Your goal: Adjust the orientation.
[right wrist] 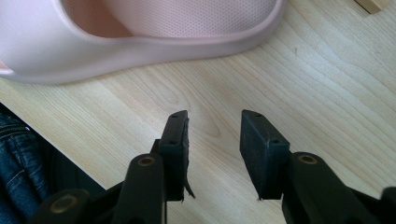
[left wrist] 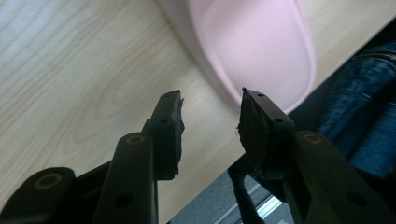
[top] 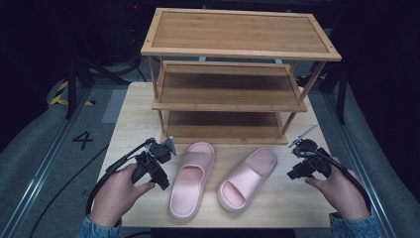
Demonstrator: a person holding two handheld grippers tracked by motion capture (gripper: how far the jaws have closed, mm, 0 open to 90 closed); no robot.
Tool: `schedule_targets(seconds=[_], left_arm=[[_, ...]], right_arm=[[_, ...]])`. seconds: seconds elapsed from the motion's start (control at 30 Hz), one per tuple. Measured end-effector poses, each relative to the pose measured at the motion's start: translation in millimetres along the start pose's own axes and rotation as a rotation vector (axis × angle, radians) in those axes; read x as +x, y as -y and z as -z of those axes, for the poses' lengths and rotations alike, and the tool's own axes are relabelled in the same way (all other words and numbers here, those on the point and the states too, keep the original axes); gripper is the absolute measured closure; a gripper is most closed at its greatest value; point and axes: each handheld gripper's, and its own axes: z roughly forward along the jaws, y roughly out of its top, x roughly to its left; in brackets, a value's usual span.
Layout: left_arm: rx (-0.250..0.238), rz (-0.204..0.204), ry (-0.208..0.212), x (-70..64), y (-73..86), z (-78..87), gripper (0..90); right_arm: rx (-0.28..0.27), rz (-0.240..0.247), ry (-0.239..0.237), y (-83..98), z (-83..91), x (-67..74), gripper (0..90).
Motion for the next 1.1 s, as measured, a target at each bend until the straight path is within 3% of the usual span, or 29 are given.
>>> schedule_targets(seconds=[0.3, 0.47, 0.77, 0.93, 1.1], left_arm=[[-0.037, 0.017, -0.016, -3.3, -2.5, 2.1, 59.1], [-0.039, -0.036, -0.007, -12.9, -10.6, -1.2, 57.7], [-0.027, -0.096, 0.037, -30.3, -25.9, -11.0, 59.7], [-0.024, -0.171, 0.042, -44.1, -35.2, -19.4, 60.0], [-0.026, -0.249, 0.075, -57.3, -42.7, -29.9, 63.8]], right_arm=[[0.017, 0.015, 0.01, -0.2, -3.1, 2.7, 60.2], [0.012, 0.017, 0.025, 2.5, -3.0, 2.5, 58.7], [0.0, 0.019, -0.001, 7.5, -5.6, 1.1, 62.4], [-0.001, 0.008, -0.004, 10.7, -6.3, 0.1, 62.4], [-0.001, -0.001, -0.012, 12.8, -6.4, -1.3, 64.2]])
